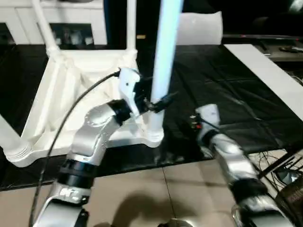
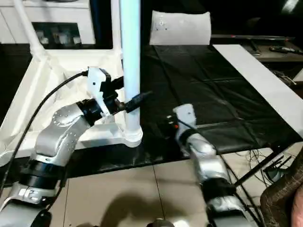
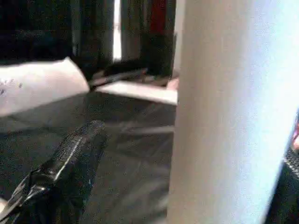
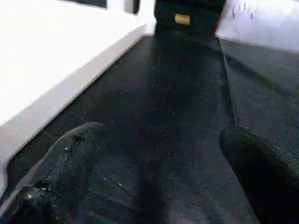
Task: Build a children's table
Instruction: Rotate table base
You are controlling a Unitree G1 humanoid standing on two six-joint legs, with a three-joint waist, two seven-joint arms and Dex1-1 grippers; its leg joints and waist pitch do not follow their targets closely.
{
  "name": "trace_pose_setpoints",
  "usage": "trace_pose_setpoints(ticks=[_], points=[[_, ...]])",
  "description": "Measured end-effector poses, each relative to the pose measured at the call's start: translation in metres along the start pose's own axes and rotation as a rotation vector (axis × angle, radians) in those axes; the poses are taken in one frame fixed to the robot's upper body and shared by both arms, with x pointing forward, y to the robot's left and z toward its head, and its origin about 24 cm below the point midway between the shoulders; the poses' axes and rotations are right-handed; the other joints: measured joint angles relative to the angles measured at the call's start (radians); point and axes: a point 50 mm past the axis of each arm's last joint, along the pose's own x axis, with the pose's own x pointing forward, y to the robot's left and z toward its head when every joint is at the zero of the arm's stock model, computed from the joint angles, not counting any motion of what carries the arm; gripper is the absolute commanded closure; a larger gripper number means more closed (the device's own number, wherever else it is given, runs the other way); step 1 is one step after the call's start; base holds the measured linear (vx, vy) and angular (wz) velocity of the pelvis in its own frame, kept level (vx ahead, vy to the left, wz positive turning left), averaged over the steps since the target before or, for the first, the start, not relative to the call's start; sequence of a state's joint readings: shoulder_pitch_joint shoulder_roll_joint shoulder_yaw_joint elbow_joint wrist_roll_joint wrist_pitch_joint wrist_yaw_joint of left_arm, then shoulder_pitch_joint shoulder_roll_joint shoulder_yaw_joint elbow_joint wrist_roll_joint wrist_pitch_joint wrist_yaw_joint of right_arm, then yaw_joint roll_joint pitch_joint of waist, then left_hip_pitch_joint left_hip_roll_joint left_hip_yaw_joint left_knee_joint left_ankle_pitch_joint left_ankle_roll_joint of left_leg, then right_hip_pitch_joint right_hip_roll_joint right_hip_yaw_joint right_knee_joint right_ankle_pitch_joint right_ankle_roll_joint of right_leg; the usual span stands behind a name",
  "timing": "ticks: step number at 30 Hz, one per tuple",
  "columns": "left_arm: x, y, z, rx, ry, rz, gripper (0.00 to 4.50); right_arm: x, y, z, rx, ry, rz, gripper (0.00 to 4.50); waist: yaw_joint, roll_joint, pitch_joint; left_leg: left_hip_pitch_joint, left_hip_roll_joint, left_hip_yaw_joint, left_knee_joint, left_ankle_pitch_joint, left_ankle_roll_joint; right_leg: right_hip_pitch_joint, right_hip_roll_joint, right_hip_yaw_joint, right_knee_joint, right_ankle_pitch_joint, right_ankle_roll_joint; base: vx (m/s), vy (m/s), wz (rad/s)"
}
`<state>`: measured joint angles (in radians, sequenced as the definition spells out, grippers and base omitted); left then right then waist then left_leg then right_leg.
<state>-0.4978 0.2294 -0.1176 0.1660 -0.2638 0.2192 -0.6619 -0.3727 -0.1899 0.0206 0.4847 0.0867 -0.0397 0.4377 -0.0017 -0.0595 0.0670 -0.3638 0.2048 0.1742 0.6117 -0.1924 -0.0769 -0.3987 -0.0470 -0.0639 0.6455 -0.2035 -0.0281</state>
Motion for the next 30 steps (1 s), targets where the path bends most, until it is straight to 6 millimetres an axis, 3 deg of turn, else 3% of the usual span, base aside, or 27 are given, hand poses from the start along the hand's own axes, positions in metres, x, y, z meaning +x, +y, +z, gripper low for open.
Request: trace_pose_setpoints(ticks=[4,8,9,17,22,29,30], points=[[-0.022,0.003,-0.022,0.008,0.103,0.002,0.01,-0.019,0.010,0.004,0.014,0.005,0.115,0.00,-0.001,0.001,0.000,0.000,0.002,-0.005,-0.001,0.000,0.000,-0.001,0.005,0.000,0.000,0.000,0.000,0.000,0.000,0.00],[-0.044,0.011,-0.031,0.040,0.194,-0.029,0.01,-0.031,0.016,0.011,0.016,0.004,0.209,0.00,-0.001,0.001,0.000,0.000,0.002,-0.006,-0.001,0.001,-0.001,-0.004,0.006,-0.001,-0.001,0.000,-0.001,0.000,0.000,0.00],[-0.050,0.015,-0.032,0.059,0.224,-0.032,0.29,-0.035,0.018,0.012,0.016,0.007,0.236,0.00,0.000,0.001,0.000,0.002,0.002,-0.006,-0.001,0.001,-0.001,-0.004,0.005,-0.001,-0.002,0.000,0.000,0.000,0.000,0.00],[-0.093,0.035,-0.044,0.147,0.488,-0.176,0.80,-0.061,0.030,0.015,-0.005,0.086,0.414,0.00,0.024,0.003,0.001,-0.001,0.000,-0.004,-0.002,0.001,-0.001,0.000,0.003,0.000,-0.018,0.006,0.001,0.000,0.000,0.00],[-0.084,0.037,-0.049,0.182,0.545,-0.260,1.18,-0.065,0.036,0.022,-0.001,0.095,0.496,0.00,0.045,0.003,0.000,-0.003,0.000,-0.002,-0.003,0.000,-0.001,0.000,0.002,0.001,-0.021,0.010,-0.003,0.000,0.000,0.00],[-0.067,0.038,-0.045,0.218,0.542,-0.327,1.72,-0.068,0.041,0.025,-0.006,0.122,0.545,0.00,0.045,0.008,-0.002,-0.001,0.001,-0.001,-0.008,0.001,-0.001,0.000,0.003,0.000,-0.021,0.010,-0.003,0.000,0.000,0.00],[-0.066,0.037,-0.048,0.204,0.549,-0.343,1.97,-0.068,0.041,0.025,0.000,0.127,0.546,0.00,0.045,0.009,-0.003,0.000,0.001,-0.001,-0.008,0.001,-0.002,0.000,0.003,0.000,-0.021,0.010,-0.003,0.000,0.000,0.00]])
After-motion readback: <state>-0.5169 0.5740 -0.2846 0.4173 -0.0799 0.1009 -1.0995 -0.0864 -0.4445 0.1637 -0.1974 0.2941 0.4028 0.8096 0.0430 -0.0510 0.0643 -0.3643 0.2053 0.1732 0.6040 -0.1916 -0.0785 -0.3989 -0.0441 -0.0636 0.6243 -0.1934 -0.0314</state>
